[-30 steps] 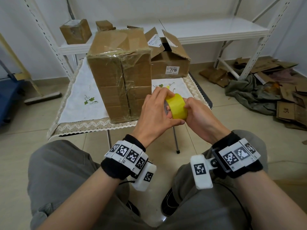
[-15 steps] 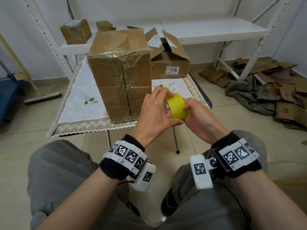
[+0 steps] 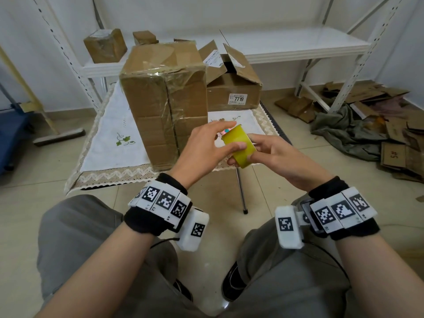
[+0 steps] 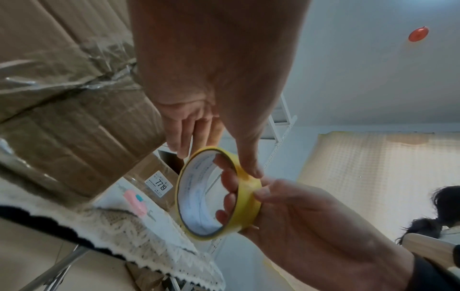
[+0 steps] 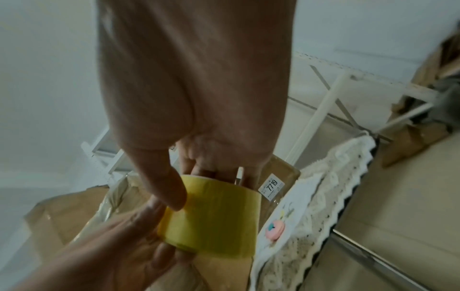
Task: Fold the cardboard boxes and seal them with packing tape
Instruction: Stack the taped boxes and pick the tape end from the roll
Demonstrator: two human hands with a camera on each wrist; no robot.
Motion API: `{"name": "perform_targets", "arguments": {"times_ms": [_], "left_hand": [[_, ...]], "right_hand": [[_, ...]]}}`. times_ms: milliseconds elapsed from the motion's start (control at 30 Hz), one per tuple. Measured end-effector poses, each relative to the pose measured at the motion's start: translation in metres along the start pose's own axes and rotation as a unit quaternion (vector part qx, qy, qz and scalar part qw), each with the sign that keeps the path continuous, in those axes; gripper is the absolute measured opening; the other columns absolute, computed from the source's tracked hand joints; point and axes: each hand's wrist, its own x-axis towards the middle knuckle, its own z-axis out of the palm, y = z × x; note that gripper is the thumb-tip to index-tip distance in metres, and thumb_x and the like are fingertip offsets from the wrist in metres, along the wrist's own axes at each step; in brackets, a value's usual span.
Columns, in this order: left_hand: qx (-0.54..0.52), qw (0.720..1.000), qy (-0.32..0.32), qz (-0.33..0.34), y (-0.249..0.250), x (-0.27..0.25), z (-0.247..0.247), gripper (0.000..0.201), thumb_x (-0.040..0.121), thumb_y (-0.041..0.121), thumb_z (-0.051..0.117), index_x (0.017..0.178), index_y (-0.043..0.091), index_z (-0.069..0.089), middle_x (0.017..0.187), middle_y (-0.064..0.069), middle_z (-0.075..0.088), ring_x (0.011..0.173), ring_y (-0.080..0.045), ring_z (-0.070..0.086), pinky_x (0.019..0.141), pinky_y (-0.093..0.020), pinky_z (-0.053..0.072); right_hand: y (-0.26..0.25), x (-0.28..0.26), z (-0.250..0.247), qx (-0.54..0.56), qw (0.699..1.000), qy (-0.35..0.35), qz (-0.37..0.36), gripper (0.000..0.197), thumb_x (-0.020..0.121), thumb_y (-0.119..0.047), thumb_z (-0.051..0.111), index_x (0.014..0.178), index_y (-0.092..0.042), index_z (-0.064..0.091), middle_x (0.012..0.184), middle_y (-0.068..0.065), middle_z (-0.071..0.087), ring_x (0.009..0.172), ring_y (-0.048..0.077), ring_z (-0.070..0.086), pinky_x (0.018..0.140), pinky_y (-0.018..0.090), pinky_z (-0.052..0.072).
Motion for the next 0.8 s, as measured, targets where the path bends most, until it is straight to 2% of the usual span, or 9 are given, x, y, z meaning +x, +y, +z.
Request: {"name": "perform_targets", "arguments": {"times_ms": [100,200,333,500,600,667,733,800], "left_hand": [[-0.034,0.998,0.051,0.033,0.006,0.002,-0.004,0.027,0.09,0.028,0.072,0.116,0.02,0.075,0.107,0.004,0.069,0.098,-0.006,0.064,0.088,-0.027,0.056],[-0.031,0.995,0.087,0.048,0.007,0.002,-0.006,0.016,0.088,0.02,0.075,0.102,0.017,0.08,0.093,0.006,0.074,0.086,-0.004,0.067,0.077,-0.018,0.054],[-0.018,0.992,0.108,0.06,0.009,0.002,-0.008,0.01,0.081,0.018,0.081,0.091,0.016,0.082,0.085,0.007,0.075,0.079,-0.002,0.068,0.074,-0.02,0.057],[0.018,0.991,0.107,0.078,0.013,0.001,-0.009,0.005,0.081,0.018,0.082,0.085,0.016,0.082,0.081,0.006,0.074,0.076,-0.004,0.067,0.073,-0.022,0.057],[0.035,0.993,0.086,0.066,0.013,0.005,-0.012,0.002,0.081,0.018,0.081,0.083,0.017,0.081,0.079,0.006,0.074,0.073,-0.004,0.067,0.073,-0.026,0.058],[0.052,0.995,0.059,0.058,0.014,0.008,-0.014,0.001,0.081,0.017,0.081,0.081,0.018,0.08,0.076,0.007,0.073,0.071,-0.003,0.068,0.074,-0.029,0.059],[0.073,0.995,0.034,0.057,0.016,0.009,-0.015,0.003,0.081,0.017,0.079,0.079,0.019,0.078,0.073,0.009,0.072,0.068,-0.002,0.066,0.072,-0.027,0.058],[0.089,0.994,0.025,0.062,0.018,0.009,-0.015,0.006,0.079,0.015,0.077,0.075,0.019,0.076,0.069,0.01,0.07,0.065,-0.001,0.064,0.069,-0.025,0.057]], "right_hand": [[-0.002,0.0,0.002,-0.033,0.999,-0.004,-0.003,0.039,0.099,0.007,0.048,0.131,-0.012,0.062,0.11,0.006,0.076,0.11,0.012,0.069,0.092,0.016,0.049],[-0.002,0.001,0.003,-0.074,0.997,0.0,-0.006,0.036,0.098,0.005,0.052,0.127,-0.01,0.065,0.106,0.004,0.077,0.106,0.01,0.07,0.089,0.013,0.05],[0.0,0.004,0.004,-0.13,0.992,0.001,-0.004,0.034,0.096,0.003,0.055,0.124,-0.012,0.067,0.102,0.0,0.078,0.105,0.007,0.07,0.09,0.011,0.049],[-0.001,0.005,0.003,-0.165,0.986,0.003,-0.003,0.034,0.096,-0.001,0.058,0.124,-0.016,0.068,0.101,-0.005,0.078,0.103,0.002,0.069,0.091,0.01,0.049],[0.0,0.005,0.003,-0.206,0.979,0.002,-0.001,0.035,0.095,-0.002,0.059,0.124,-0.02,0.067,0.1,-0.011,0.078,0.103,-0.003,0.067,0.089,0.007,0.046],[0.002,0.005,0.003,-0.238,0.971,-0.002,0.007,0.037,0.096,-0.005,0.059,0.126,-0.025,0.066,0.1,-0.017,0.077,0.106,-0.006,0.065,0.094,0.011,0.045],[0.003,0.005,0.003,-0.248,0.969,-0.008,0.015,0.038,0.096,-0.007,0.059,0.127,-0.027,0.065,0.101,-0.019,0.076,0.106,-0.009,0.064,0.097,0.014,0.044],[0.002,0.005,0.003,-0.253,0.967,-0.014,0.018,0.039,0.096,-0.006,0.059,0.129,-0.028,0.064,0.1,-0.021,0.076,0.105,-0.011,0.063,0.095,0.011,0.044]]}}
